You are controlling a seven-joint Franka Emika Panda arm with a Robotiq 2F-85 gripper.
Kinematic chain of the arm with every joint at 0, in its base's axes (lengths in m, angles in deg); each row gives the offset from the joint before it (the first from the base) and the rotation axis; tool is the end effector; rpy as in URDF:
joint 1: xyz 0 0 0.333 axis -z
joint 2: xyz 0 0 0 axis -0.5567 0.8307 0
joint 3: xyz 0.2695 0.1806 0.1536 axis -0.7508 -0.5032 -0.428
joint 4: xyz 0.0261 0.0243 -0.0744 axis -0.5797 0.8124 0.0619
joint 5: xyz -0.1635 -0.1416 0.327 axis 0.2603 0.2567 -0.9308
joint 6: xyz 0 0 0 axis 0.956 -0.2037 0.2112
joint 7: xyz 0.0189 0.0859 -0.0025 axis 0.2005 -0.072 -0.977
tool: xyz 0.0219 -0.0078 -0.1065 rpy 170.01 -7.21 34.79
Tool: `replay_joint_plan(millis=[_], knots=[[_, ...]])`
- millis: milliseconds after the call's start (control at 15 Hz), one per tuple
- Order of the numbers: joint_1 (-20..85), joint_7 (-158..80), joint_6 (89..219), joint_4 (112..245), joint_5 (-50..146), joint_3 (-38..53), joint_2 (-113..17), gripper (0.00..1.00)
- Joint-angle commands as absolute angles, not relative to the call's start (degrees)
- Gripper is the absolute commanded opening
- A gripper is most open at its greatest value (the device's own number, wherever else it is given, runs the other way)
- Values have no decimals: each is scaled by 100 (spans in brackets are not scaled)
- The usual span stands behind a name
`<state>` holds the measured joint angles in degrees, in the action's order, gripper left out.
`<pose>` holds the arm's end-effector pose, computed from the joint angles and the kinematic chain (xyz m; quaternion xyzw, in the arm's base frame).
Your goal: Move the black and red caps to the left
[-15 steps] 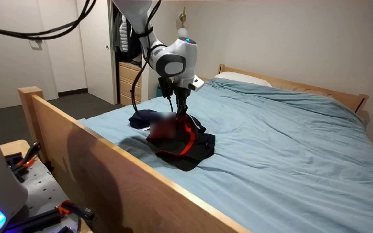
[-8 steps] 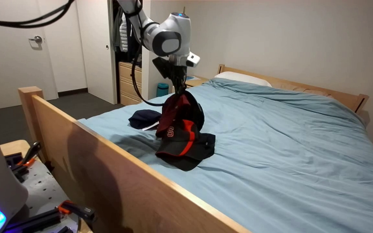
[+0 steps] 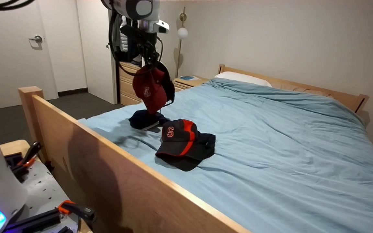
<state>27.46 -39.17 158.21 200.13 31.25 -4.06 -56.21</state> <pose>0.5971 0.1506 0.4580 -0.9853 -0.0044 -0.1196 0.1221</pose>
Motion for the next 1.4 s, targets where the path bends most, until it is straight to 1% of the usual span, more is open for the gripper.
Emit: replay_joint_plan(millis=[0, 200, 400, 533, 667, 933, 1000, 1067, 1200, 1333], knots=[[2766, -5068, 15359, 19904, 2671, -612, -5731, 6], [2916, -6225, 14846, 19661, 1856, -648, -5419, 6], [3195, -7244, 14180, 19244, 1263, -592, -4769, 6], [3324, -7037, 13761, 18990, 1406, -482, -4297, 6], [3405, -6709, 13731, 18764, 1746, -313, -3822, 6], [3457, -6527, 14369, 18259, 2227, -95, -2954, 6], [3463, -6395, 14366, 18117, 2324, -70, -2810, 24], [3473, -6317, 14341, 17998, 2428, -65, -2712, 34], [3434, -6107, 14416, 17870, 2653, -40, -2644, 45], [3377, -5887, 14575, 17944, 2872, -17, -2793, 58]])
